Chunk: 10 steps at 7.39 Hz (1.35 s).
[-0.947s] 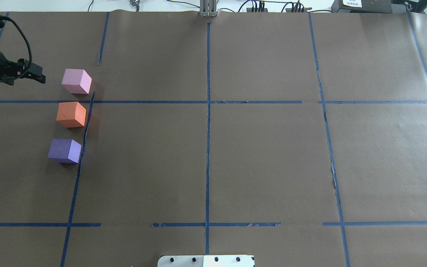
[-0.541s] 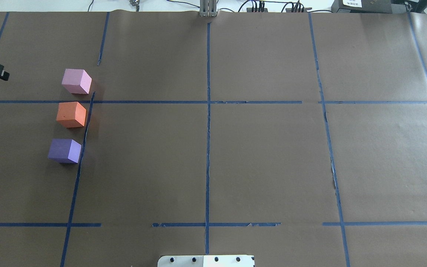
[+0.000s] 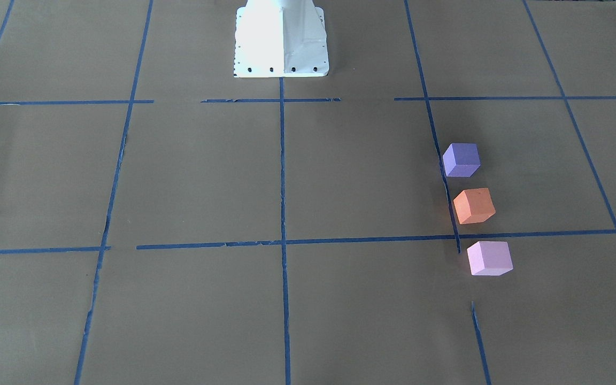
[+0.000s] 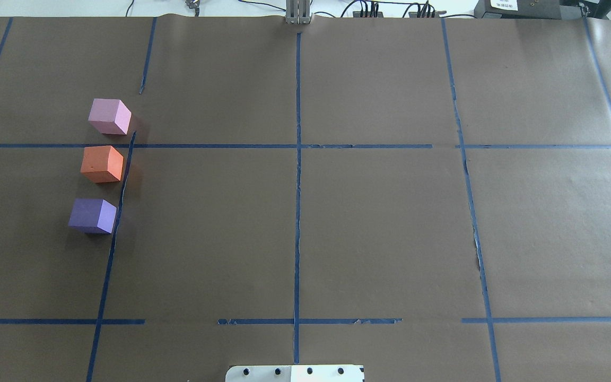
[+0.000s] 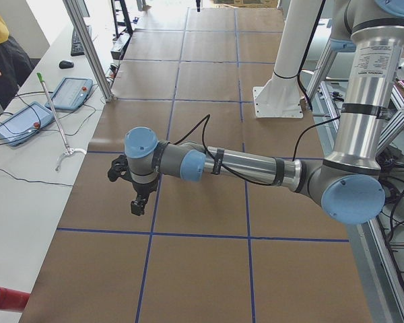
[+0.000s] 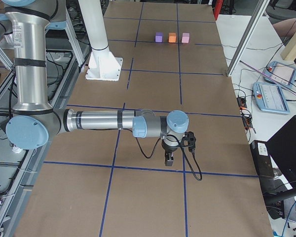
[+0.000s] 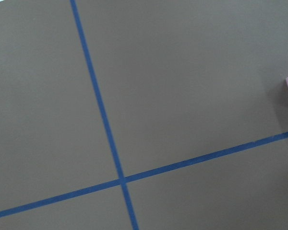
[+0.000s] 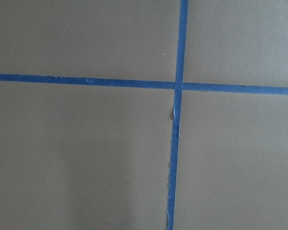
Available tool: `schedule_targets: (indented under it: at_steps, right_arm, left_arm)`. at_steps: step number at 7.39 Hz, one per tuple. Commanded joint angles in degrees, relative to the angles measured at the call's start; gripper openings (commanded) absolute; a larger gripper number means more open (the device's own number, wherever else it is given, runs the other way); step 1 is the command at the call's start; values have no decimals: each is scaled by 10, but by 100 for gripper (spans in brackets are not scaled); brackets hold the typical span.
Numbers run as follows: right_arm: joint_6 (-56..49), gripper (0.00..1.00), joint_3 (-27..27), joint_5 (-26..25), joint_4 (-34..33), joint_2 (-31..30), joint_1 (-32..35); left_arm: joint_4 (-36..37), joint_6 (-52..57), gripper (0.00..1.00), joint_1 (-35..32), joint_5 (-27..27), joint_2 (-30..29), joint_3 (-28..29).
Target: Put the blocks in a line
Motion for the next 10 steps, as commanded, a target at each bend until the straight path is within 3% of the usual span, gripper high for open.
schedule_targets:
  at_steps: [1,4,6,10]
  right_arm:
    - [0,100,0,0,0,0,0]
    - [0,100,0,0,0,0,0]
    - [0,100,0,0,0,0,0]
    - [0,100,0,0,0,0,0]
  left_arm:
    - [22,31,100,-20,0,7,3]
    - [9,12,100,-22,-4,44,3]
    - [-3,18,100,-59,-7,80,6]
    - [-6,12,100,-65,-2,77,12]
